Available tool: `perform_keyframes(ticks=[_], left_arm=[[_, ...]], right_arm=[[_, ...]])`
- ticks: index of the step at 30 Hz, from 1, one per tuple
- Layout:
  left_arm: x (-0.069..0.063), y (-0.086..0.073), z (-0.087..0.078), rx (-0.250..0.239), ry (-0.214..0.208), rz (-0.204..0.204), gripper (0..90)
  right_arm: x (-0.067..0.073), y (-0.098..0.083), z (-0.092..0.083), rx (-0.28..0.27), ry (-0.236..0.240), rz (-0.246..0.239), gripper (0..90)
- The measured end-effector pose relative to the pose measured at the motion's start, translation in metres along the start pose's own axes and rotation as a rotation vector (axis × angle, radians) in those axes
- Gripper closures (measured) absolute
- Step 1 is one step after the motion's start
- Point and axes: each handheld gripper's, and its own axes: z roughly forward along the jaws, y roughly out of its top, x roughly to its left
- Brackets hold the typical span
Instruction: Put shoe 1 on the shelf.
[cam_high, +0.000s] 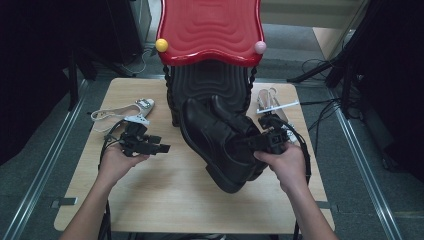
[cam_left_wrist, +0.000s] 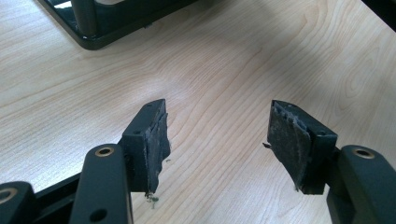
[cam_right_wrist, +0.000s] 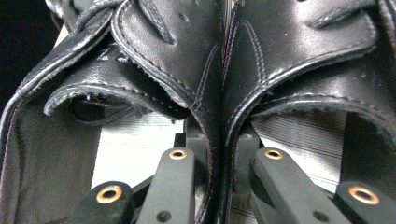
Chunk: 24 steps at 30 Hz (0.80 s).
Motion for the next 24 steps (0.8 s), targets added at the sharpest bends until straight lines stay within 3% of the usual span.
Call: perform_keyframes(ticks=[11, 15, 19, 24], left_arm=[[-0.002, 0.0, 0.005, 0.025, 0.009, 0.016, 38.1], [-0.002, 0.0, 0.005, 0.026, 0.005, 0.02, 38.1], [-0.003, 0.0, 0.007, 0.031, 0.004, 0.023, 38.2], [-0.004, 0.0, 0.008, 0.04, 0.002, 0.035, 38.3]], right_arm=[[-0.004, 0.055, 0.01, -0.126, -0.029, 0.05, 82.7], [-0.008, 0.068, 0.017, -0.175, -0.062, 0.078, 82.7], [-0.008, 0.077, 0.026, -0.246, -0.145, 0.079, 82.7], [-0.009, 0.084, 0.046, -0.296, -0.26, 0.095, 82.6]])
